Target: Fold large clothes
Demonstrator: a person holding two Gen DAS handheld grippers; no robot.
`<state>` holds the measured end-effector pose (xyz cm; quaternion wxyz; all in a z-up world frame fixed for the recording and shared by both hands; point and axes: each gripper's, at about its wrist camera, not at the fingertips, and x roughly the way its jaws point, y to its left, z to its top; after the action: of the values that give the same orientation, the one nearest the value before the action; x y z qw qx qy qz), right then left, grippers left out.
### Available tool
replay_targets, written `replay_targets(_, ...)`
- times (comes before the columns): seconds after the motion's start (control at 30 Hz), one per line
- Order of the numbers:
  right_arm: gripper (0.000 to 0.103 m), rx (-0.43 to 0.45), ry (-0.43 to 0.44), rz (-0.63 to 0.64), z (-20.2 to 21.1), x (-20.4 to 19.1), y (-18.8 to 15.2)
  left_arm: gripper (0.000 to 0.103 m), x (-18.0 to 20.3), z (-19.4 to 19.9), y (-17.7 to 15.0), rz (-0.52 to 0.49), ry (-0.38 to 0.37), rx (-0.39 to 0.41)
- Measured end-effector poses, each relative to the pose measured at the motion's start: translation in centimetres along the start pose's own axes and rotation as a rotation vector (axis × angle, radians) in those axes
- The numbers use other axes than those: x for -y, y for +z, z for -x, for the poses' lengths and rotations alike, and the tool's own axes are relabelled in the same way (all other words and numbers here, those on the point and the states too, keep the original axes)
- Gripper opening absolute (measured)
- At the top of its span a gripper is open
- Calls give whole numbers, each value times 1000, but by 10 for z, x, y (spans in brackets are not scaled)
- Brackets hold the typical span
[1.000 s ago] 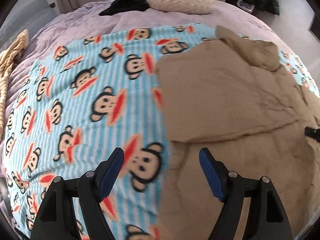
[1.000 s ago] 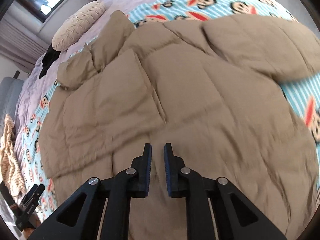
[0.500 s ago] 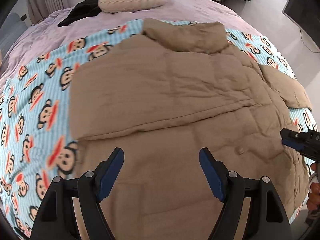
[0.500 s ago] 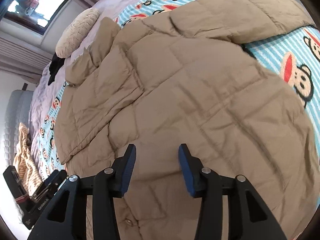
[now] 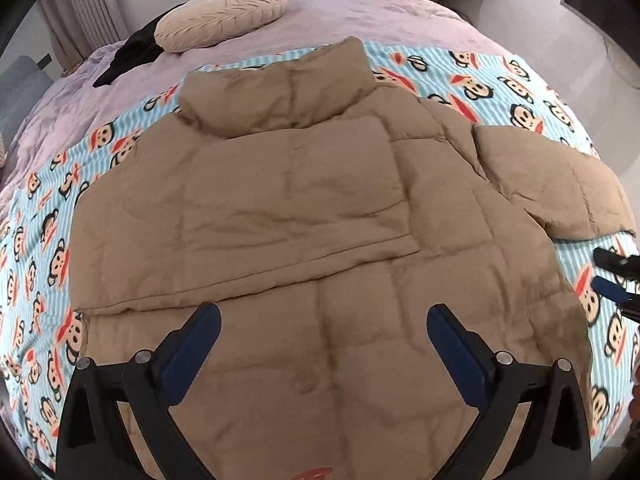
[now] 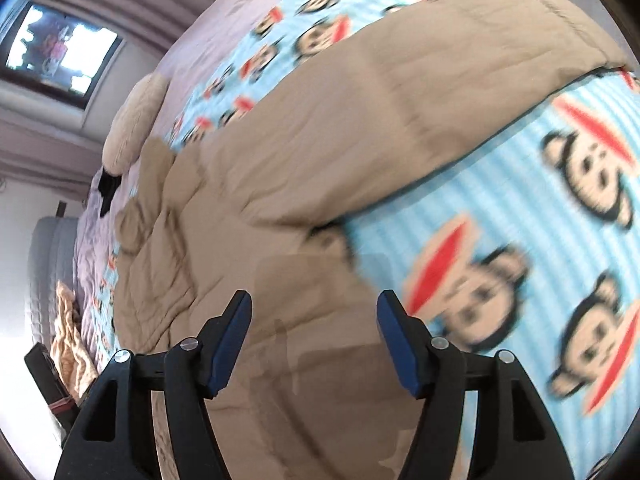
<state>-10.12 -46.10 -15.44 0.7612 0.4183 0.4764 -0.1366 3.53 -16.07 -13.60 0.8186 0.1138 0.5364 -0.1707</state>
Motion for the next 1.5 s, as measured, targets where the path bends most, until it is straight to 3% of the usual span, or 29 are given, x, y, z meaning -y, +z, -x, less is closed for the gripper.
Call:
replay_targets(0.03, 82, 8, 4, -14, 3, 8, 6, 103, 5, -2, 2, 4, 1, -7)
replay_targets(0.3, 90, 131, 42, -203, 38, 86, 47, 103, 32, -20, 15, 25, -21, -60)
replay_targets(0.37, 103, 153, 40, -224, 43, 96, 54, 103, 38, -25, 17, 16, -38, -81)
replay_targets(0.5, 103, 194, 54, -279, 49, 117, 69, 103, 45, -24, 22, 25, -38, -73)
replay_targets(0.73, 103, 275, 206, -429, 58, 150, 102, 103, 54, -25, 35, 25, -49, -65)
replay_targets(1.0, 102, 303, 353, -578, 46, 171, 123, 103, 45, -19, 47, 49, -49, -39)
replay_targets(1.07, 97, 298, 385, -614, 41, 171, 125, 103, 38, -18, 48, 61, -41, -30)
replay_targets(1.1, 79, 290, 399, -638, 38, 172, 126, 103, 34, -17, 49, 69, -34, -24)
replay_targets(1.13, 51, 268, 421, -667, 32, 172, 128, 103, 30, -16, 49, 76, -27, -19)
replay_targets(1.17, 37, 239, 435, -695, 26, 173, 128, 103, 26, -16, 50, 82, -22, -14)
replay_targets(1.2, 16, 221, 464, -723, 19, 173, 128, 103, 21, -15, 50, 89, -14, -7)
replay_targets(1.23, 8, 212, 489, -735, 13, 170, 128, 103, 16, -13, 50, 97, -9, 0)
replay_targets(1.37, 8, 217, 493, -632, 12, 137, 135, 103, -9, -8, 51, 140, 5, 15)
replay_targets(1.5, 8, 206, 494, -421, 17, 70, 149, 103, -38, -4, 47, 174, 20, 33)
